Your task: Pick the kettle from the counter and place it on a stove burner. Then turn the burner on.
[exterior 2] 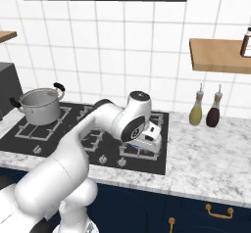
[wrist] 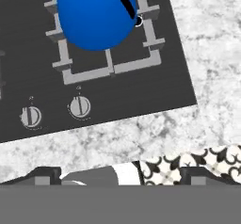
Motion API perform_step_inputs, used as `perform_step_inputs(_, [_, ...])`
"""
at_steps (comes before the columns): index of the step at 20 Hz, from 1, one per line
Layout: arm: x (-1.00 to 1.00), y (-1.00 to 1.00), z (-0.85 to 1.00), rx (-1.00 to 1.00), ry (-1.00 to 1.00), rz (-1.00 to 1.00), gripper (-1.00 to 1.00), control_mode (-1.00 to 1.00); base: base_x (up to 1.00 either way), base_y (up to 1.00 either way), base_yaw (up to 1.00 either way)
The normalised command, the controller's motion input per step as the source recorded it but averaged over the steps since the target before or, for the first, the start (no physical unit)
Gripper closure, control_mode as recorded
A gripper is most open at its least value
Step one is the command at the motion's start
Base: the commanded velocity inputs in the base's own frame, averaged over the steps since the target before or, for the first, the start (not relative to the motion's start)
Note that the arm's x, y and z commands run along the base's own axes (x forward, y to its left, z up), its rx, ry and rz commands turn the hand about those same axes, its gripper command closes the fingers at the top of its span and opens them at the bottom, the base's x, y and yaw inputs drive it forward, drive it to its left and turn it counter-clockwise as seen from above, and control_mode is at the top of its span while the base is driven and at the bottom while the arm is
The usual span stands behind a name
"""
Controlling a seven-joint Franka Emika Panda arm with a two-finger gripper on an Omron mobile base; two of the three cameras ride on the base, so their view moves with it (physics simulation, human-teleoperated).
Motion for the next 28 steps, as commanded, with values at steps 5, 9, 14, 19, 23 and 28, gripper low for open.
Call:
perform_step_inputs(5, [0.0,0.49,-0.23,-0.01,0.25,-0.05,-1.0,-1.0,0.0,0.0,0.0])
perform_step_inputs(9, [0.0,0.59,-0.26,0.0,0.1,0.0,-1.0,-1.0,0.0,0.0,0.0])
perform_step_inputs(14, [0.0,0.49,-0.4,0.0,0.04,0.0,-1.0,-1.0,0.0,0.0,0.0])
perform_step_inputs(19, [0.14,0.27,-0.3,0.0,0.06,0.0,-1.0,-1.0,0.0,0.0,0.0])
perform_step_inputs(23, [0.29,0.02,-0.16,0.0,0.04,0.01,-1.0,-1.0,0.0,0.0,0.0])
perform_step_inputs(28, [0.29,0.0,-0.18,0.0,0.01,0.03,-1.0,-1.0,0.0,0.0,0.0])
